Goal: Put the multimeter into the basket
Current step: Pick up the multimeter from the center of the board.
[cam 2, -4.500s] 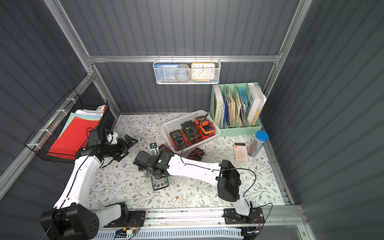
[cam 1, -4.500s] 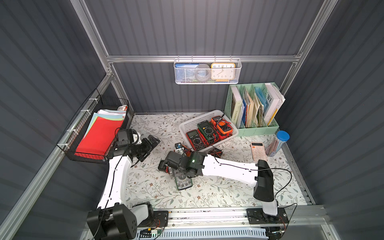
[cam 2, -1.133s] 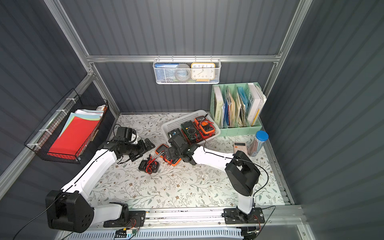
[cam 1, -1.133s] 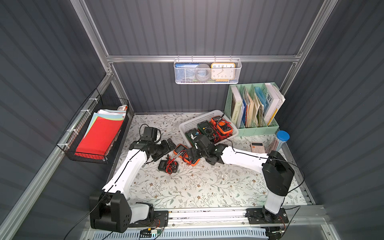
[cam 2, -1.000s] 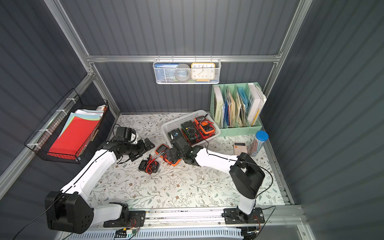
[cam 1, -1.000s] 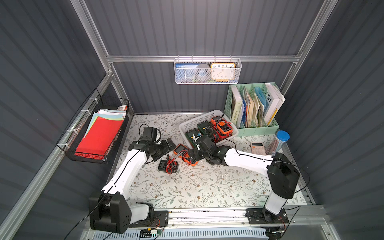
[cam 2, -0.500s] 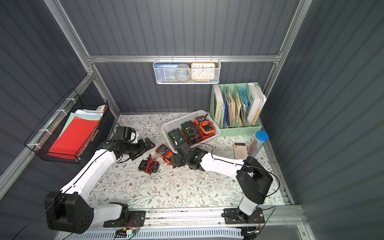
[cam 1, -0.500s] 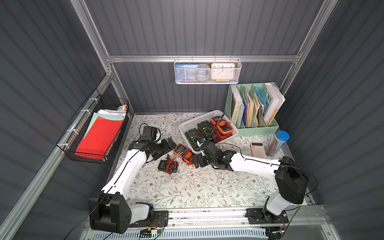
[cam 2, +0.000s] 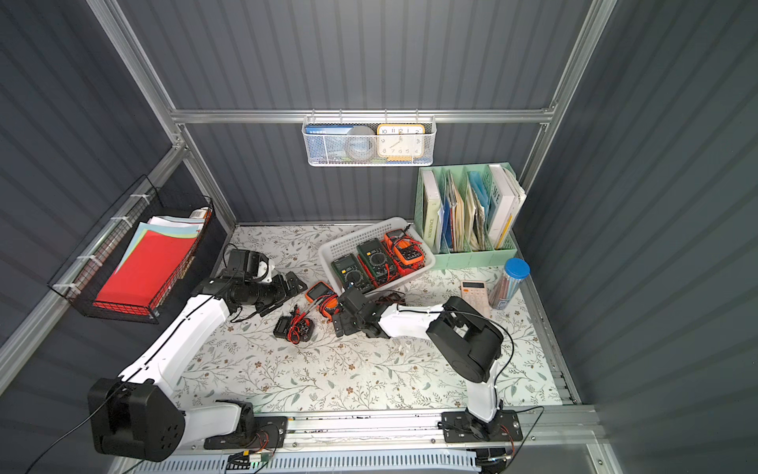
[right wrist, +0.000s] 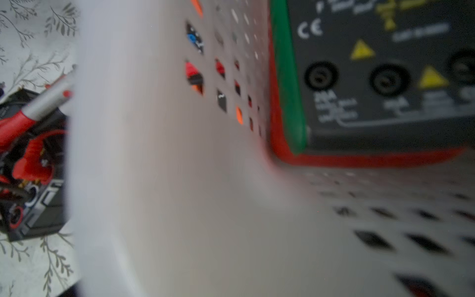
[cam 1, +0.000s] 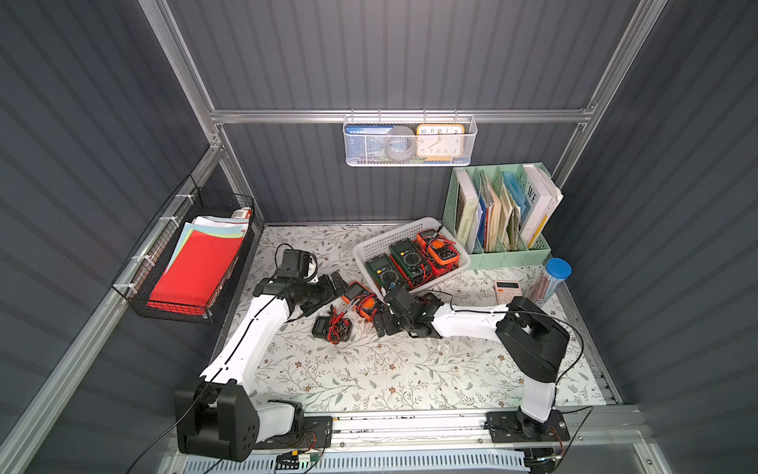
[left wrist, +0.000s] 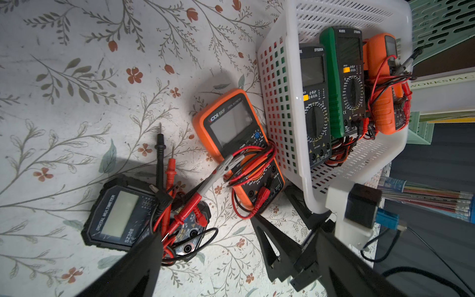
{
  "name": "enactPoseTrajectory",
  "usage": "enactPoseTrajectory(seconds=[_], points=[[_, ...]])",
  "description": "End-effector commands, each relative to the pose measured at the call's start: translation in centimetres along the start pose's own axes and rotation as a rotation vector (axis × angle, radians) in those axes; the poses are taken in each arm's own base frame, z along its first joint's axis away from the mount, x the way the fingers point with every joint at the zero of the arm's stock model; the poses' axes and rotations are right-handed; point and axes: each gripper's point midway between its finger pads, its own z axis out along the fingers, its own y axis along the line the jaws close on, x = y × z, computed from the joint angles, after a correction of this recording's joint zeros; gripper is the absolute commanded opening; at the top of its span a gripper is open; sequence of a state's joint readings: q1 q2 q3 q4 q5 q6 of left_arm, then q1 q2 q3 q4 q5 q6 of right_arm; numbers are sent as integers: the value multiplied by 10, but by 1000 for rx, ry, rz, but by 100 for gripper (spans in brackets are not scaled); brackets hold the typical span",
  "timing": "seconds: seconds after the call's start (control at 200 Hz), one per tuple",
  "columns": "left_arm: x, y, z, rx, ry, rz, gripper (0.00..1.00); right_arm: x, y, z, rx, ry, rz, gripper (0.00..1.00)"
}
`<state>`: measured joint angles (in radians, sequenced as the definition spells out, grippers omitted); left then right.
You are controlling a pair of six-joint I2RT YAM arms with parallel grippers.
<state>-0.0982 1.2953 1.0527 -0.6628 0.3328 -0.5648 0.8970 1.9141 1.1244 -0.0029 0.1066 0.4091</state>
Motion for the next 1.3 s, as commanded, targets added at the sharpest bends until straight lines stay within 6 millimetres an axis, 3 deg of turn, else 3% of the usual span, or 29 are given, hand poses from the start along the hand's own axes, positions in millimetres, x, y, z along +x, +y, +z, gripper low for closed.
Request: enactPoseTrajectory(seconds=[0.0, 0.485, 0.75, 0.85, 1.096, 1.291], points=[[-6, -7, -6, 23, -18, 34, 99, -8, -4, 12, 8, -16, 14, 99], [-7, -7, -5, 21, -13, 37, 99, -5, 75, 12, -165, 19, -34, 99], [-7, -6, -5, 14, -15, 33, 99, -8, 108, 13, -211, 26, -54, 99], [-8, -6, -5, 14, -17, 32, 99, -12, 110, 10, -198, 22, -57, 99], [-9, -8, -8, 16, -26, 34, 99, -38, 82, -7, -18, -47, -57, 99], [-11, -8, -9, 12, -33, 26, 99, -56, 83, 3, 29, -37, -48, 99]])
